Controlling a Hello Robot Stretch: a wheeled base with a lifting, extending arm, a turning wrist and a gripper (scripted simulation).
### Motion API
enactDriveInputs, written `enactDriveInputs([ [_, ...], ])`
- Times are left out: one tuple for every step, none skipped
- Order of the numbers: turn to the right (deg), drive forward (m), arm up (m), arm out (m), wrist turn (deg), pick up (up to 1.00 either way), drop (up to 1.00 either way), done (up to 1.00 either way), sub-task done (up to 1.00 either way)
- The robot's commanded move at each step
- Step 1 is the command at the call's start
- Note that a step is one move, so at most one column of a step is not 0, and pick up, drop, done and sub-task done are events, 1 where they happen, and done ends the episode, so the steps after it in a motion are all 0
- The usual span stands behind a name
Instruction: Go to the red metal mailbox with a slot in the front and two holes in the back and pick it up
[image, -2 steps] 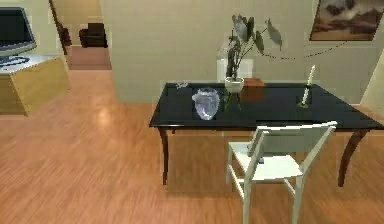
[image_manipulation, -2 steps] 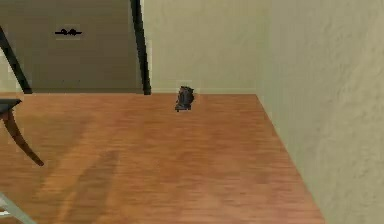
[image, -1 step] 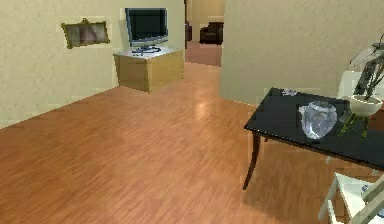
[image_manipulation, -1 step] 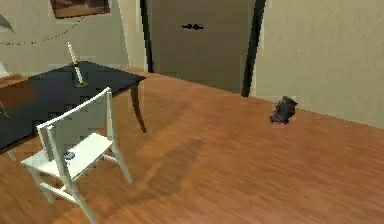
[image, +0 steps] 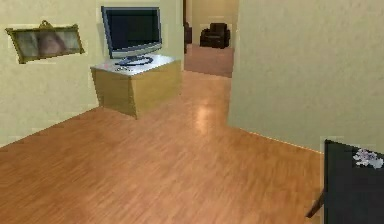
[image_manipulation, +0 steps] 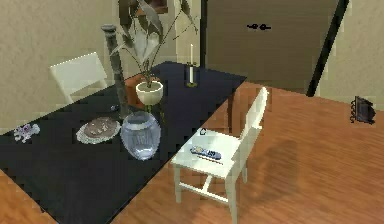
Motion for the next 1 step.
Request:
enactDriveInputs([
  [0.0, 0.3, 0.0, 0.0, 0.0, 0.0, 0.0, 0.0, 0.0],
])
